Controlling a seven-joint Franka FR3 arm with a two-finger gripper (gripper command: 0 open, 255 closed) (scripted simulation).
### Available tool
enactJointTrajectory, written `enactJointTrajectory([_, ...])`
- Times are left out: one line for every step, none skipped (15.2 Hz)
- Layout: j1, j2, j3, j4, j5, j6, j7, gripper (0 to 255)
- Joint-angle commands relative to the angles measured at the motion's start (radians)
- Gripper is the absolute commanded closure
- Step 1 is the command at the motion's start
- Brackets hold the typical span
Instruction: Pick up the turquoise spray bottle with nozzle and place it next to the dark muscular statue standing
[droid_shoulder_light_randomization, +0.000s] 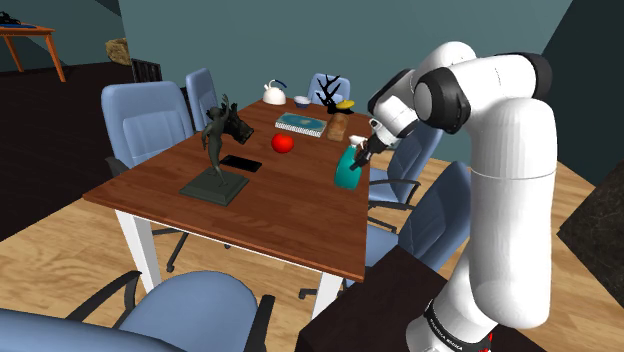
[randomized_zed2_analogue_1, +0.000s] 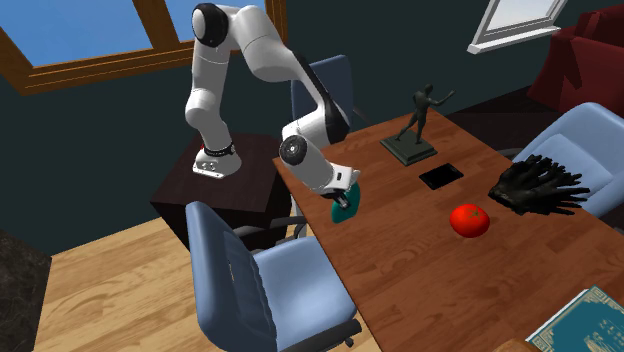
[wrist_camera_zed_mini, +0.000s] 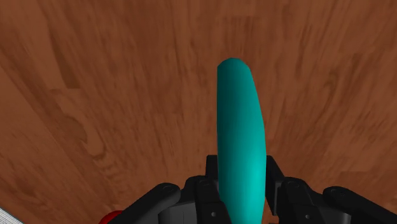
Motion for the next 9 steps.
enactJointTrajectory([0.010,-0.017,-0.014,0.005,-0.023,-0.008,0.020,255])
enactJointTrajectory([0.016,-0.027,-0.021,0.007,-0.036,-0.012,0.031,255])
enactJointTrajectory([0.022,-0.037,-0.027,0.009,-0.048,-0.015,0.041,255])
enactJointTrajectory([0.028,-0.046,-0.034,0.012,-0.060,-0.019,0.051,255])
enactJointTrajectory([0.034,-0.055,-0.041,0.014,-0.072,-0.023,0.062,255])
enactJointTrajectory([0.040,-0.065,-0.048,0.017,-0.084,-0.027,0.072,255])
enactJointTrajectory([0.046,-0.074,-0.054,0.020,-0.096,-0.031,0.083,255])
enactJointTrajectory([0.052,-0.083,-0.061,0.023,-0.108,-0.035,0.094,255])
enactJointTrajectory([0.058,-0.092,-0.067,0.027,-0.120,-0.039,0.104,255])
